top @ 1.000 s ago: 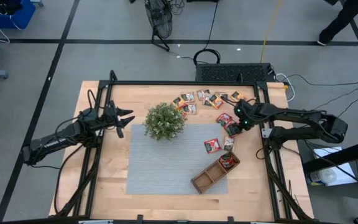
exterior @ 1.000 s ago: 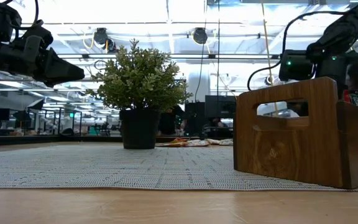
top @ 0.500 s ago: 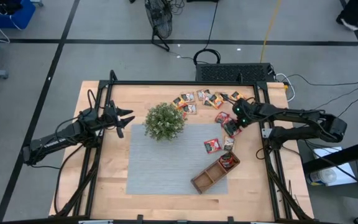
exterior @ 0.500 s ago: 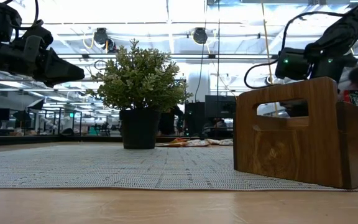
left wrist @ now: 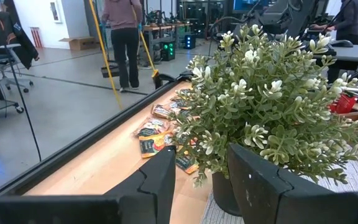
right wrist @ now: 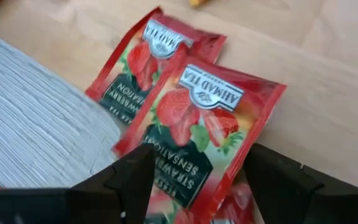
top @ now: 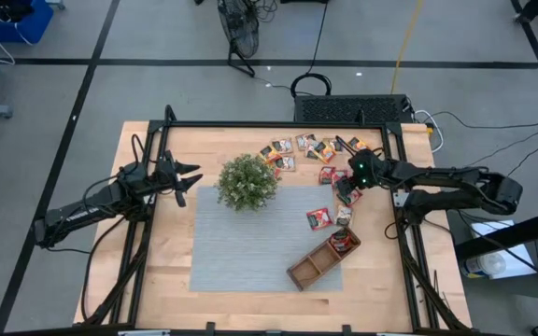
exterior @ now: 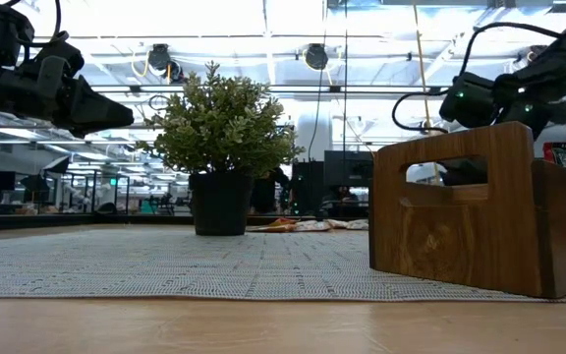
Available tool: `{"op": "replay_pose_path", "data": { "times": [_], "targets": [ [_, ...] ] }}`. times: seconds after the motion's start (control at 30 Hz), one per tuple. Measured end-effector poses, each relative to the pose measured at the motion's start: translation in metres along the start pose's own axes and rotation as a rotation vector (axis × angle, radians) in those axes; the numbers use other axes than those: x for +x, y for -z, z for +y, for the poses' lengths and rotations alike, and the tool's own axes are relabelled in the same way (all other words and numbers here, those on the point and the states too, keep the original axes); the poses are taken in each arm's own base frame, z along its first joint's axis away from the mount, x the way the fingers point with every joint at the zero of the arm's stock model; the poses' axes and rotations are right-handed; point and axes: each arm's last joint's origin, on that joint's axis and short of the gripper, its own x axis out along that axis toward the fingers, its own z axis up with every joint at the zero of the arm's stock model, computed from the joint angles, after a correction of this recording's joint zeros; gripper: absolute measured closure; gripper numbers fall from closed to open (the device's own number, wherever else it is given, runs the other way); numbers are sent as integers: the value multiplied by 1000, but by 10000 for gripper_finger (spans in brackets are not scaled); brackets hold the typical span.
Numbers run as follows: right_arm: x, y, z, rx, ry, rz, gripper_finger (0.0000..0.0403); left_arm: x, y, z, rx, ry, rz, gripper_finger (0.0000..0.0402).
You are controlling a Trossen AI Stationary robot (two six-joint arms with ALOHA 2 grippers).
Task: Pick & Place Tea
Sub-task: Put the strawberry tea sachet into the brown organizer
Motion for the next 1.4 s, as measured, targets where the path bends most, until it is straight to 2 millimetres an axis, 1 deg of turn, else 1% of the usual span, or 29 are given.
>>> {"op": "replay_pose_path", "data": {
  "times": [0.17, 0.33, 0.5, 0.63, 0.87, 0.9, 1.17, 1.4],
  "targets": [
    [3, 0, 0, -4, -34, -53, 186, 0, 0, 0, 0, 0, 0, 254],
    [4, 2, -2, -5, -43, -67, 198, 0, 0, 0, 0, 0, 0, 254],
    [4, 2, -1, -5, -46, -70, 226, 0, 0, 0, 0, 0, 0, 254],
    [4, 1, -1, -10, -61, -76, 270, 0, 0, 0, 0, 0, 0, 254],
    [4, 0, 0, -80, -70, -89, 382, 0, 0, 0, 0, 0, 0, 254],
    [4, 0, 0, -97, -72, -93, 392, 0, 0, 0, 0, 0, 0, 254],
    [2, -5, 5, -158, -98, -159, 402, 0, 0, 0, 0, 0, 0, 254],
    [-5, -11, 22, -264, -200, -285, 403, 0, 0, 0, 0, 0, 0, 254]
  ]
}}
